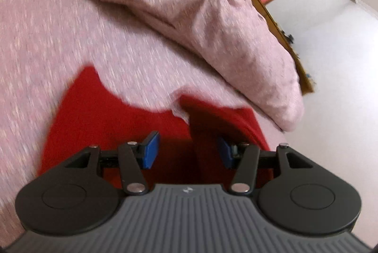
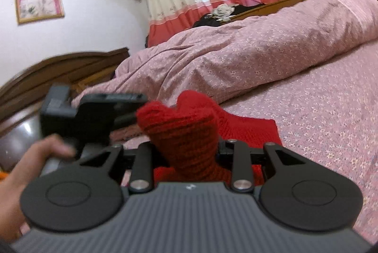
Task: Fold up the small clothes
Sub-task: 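Lower the folded end onto the cardigan and open the right gripper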
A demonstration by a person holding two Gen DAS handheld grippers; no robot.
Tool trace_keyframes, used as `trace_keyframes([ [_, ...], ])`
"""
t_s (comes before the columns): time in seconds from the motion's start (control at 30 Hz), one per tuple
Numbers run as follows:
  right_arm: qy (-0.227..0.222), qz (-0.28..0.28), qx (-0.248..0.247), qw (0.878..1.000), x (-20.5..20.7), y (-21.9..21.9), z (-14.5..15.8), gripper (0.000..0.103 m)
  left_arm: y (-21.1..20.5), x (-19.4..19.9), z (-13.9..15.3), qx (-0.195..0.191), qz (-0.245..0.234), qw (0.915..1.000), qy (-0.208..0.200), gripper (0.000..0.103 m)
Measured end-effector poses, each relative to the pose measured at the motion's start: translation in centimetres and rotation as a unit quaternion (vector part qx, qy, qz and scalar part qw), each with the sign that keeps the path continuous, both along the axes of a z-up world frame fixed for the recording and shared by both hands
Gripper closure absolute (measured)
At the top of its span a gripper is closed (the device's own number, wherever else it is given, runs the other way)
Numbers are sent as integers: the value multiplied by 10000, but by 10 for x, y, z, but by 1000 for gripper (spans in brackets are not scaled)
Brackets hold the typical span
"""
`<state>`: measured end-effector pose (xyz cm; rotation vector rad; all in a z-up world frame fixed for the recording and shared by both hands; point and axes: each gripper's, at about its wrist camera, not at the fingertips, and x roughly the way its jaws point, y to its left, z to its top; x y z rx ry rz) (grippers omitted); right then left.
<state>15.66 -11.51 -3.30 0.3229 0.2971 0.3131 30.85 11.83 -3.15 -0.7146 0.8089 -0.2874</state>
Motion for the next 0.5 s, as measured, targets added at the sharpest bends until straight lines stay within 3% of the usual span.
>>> trace_keyframes([
  [0.2,43,336,-976,9946,13,43,-9,70,26,12,-8,527,317,9979,206,44],
  [0.3,253,507,-1414,9883,21,66,-19,66,43,-2,-17,786,426,9957,241,44],
  [0.4,158,437,-1885,9810,16,83,-22,63,56,-25,-24,1084,442,9930,174,44],
  [0.5,205,369,-2061,9776,10,88,-19,60,60,-50,-30,1427,359,9890,155,44],
])
